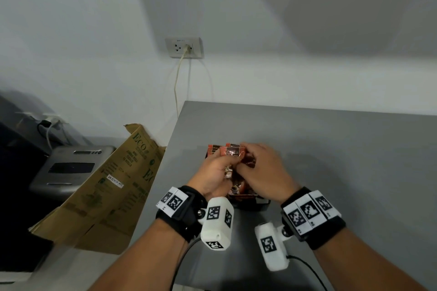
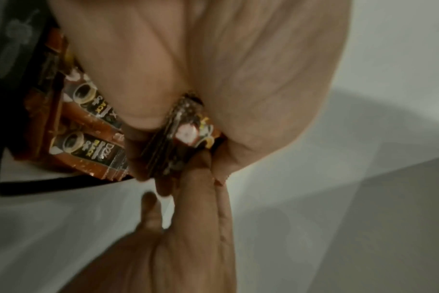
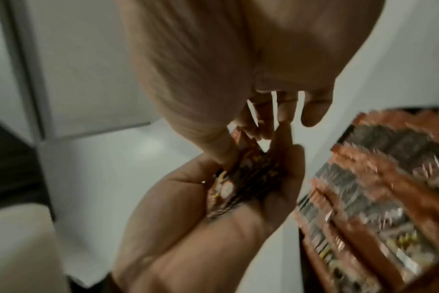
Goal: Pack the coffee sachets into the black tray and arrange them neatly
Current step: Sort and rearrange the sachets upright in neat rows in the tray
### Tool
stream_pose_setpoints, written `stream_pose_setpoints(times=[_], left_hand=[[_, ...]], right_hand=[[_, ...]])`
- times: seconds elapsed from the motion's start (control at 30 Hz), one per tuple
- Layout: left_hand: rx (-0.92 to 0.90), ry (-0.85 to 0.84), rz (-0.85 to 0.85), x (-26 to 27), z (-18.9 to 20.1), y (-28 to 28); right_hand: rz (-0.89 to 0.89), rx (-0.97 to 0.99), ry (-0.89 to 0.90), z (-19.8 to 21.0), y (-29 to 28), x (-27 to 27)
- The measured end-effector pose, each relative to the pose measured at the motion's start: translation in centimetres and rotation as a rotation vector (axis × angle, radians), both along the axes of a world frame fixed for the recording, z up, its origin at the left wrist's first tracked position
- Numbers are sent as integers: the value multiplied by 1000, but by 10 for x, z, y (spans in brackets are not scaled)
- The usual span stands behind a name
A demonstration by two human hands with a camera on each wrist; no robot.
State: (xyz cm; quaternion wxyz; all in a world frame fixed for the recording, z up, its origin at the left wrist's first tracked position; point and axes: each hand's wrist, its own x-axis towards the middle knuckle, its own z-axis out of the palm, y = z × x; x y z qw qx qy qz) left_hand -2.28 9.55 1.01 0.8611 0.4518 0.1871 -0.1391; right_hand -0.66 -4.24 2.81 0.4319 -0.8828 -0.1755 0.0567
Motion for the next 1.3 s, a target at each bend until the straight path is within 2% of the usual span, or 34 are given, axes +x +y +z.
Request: stream_pose_setpoints(times=[0.03,0.1,0.2,0.37,0.47,0.53,0.67,0.83,0.97,1.03,1.1,1.2,1.3], left_hand=[[-29,10,9,0,0,0],[-66,-3,15,-1,1,4],[-143,-21,-83,-4,3,7],[-147,-44,-90,-3,4,7],[-71,-64,-45,-1,5,5],[-41,-88,-18,0,4,8],[22,-137,-4,3,2,18],[162,-206,8,7,1,20],[251,-127,177,8,-2,36],[285,-64,297,7,-7,49],[318,-31,352,4,-12,59],[371,-4,354,-1,-18,66],[422,4,336,-4,-24,69]], right_hand=[[8,-77,-29,2,-1,0],[113,-100,-19,9,-6,0],[287,-211,-109,8,-4,3],[271,-191,-145,5,1,6],[287,-179,-123,8,1,6],[260,-110,-52,14,-2,7],[18,66,-10,23,-9,22],[81,37,28,19,0,31],[-41,36,28,12,2,45],[-92,-26,43,4,6,51],[-54,-129,86,-6,14,51],[68,-266,131,-23,33,48],[161,-397,97,-34,51,45]])
